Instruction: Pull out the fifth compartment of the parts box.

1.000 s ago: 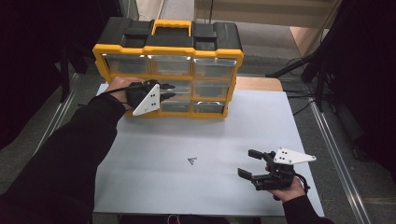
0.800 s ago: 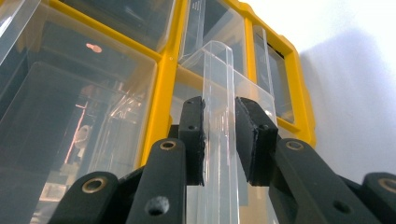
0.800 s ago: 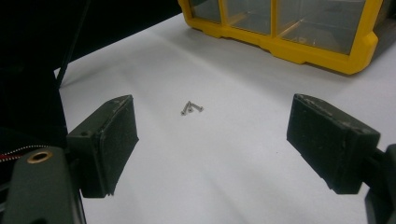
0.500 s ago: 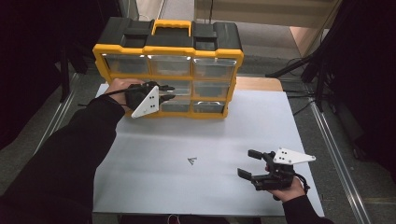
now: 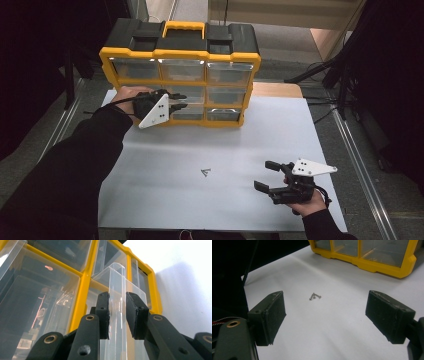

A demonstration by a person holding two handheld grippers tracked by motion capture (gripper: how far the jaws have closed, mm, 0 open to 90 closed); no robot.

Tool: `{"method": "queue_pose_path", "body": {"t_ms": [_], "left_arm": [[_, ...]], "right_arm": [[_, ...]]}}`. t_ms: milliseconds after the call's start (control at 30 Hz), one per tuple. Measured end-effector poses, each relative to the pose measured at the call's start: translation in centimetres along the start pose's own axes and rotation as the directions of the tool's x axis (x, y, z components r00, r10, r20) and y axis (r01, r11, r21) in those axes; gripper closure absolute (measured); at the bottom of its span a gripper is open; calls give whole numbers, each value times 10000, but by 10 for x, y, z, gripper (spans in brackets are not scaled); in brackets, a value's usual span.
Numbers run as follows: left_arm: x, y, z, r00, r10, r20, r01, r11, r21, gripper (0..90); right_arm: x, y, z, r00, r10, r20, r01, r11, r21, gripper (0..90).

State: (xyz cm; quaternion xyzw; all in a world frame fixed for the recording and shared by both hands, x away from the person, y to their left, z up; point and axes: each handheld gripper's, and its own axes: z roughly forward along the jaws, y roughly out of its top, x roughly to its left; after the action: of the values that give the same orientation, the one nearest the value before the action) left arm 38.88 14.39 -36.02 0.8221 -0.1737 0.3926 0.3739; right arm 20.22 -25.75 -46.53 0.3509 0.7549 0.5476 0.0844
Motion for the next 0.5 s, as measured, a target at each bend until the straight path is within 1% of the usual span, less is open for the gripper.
{"method": "queue_pose_path", "body": {"t_ms": [100,167,267,433,500], "left_arm": [[-1,0,-1,10000,1,42,-1,10000,-40,728],[0,1,-2,9999,74,84,-74,10000,-15,728],[-1,1,-3,9999,-41,94,41,10000,-49,727],[-3,2,-5,10000,-35,53,35,10000,9,726],[-4,2,-6,9999,-108,23,108,9999,-9,726]], "right_arm": [[0,0,0,10000,36,-5,-36,10000,-29,175],[0,0,0,10000,26,-4,-26,10000,-21,175],[0,0,0,10000,10,-2,-10,10000,-38,175],[0,0,0,10000,28,-5,-28,10000,-31,175],[0,0,0,10000,22,-11,-22,10000,-33,175]]}}
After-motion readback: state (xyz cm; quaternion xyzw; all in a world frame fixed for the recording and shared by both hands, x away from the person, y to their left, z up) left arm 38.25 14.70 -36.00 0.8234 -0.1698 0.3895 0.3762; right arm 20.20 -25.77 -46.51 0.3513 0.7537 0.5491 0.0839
